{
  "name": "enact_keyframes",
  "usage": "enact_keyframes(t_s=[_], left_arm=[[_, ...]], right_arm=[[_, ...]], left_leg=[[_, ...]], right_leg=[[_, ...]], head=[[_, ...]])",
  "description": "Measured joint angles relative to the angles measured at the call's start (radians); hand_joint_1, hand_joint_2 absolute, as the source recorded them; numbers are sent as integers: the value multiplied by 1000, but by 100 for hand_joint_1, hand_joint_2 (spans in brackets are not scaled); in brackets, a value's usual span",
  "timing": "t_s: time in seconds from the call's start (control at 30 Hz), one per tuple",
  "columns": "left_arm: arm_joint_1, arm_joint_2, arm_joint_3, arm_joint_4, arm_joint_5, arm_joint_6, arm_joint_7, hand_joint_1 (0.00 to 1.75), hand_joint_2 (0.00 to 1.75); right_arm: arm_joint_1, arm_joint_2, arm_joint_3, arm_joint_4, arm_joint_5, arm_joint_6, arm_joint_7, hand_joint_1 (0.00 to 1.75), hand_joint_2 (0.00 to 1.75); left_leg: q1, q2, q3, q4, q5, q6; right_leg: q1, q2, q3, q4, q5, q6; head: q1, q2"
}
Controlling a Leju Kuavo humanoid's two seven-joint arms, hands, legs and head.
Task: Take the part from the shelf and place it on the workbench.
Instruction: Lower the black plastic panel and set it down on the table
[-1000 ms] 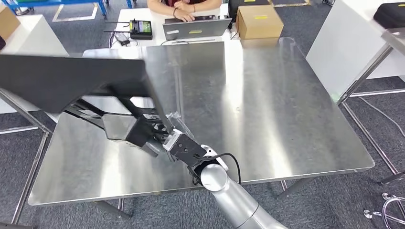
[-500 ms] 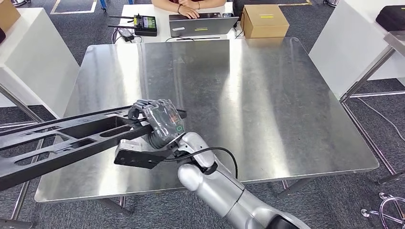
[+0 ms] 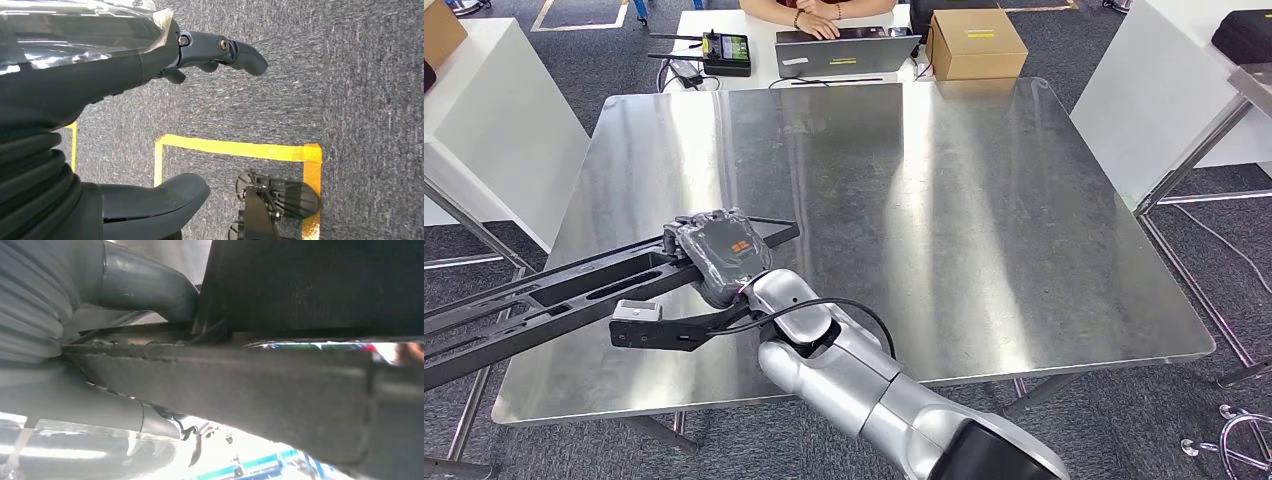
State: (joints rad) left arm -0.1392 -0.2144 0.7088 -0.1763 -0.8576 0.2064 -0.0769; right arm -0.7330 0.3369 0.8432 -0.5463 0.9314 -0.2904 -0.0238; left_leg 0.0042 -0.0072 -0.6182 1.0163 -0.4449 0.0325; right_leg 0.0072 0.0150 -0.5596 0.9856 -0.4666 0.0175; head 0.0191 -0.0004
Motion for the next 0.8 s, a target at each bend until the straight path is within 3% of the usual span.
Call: enact_keyframes(t_s=[0.3, 0.5, 0.8], left_arm=[[-1, -2, -1, 0, -15, 0, 13, 0, 175], [-1, -2, -2, 0, -21, 1, 13, 0, 175], [-1, -2, 0, 0, -35, 2, 46, 0, 175]], right_arm=[[-97, 2, 31, 143, 36, 29, 138, 175, 175], [-173, -26, 23, 219, 67, 60, 247, 175, 175], [-223, -101, 68, 280, 253, 241, 403, 175, 175]], left_leg=[[0, 0, 0, 0, 0, 0], [0, 0, 0, 0, 0, 0], [0, 0, -1, 1, 0, 0]], right_leg=[[0, 0, 0, 0, 0, 0], [-1, 0, 0, 0, 0, 0], [0, 0, 0, 0, 0, 0]], head=[[0, 0], [0, 0], [0, 0]])
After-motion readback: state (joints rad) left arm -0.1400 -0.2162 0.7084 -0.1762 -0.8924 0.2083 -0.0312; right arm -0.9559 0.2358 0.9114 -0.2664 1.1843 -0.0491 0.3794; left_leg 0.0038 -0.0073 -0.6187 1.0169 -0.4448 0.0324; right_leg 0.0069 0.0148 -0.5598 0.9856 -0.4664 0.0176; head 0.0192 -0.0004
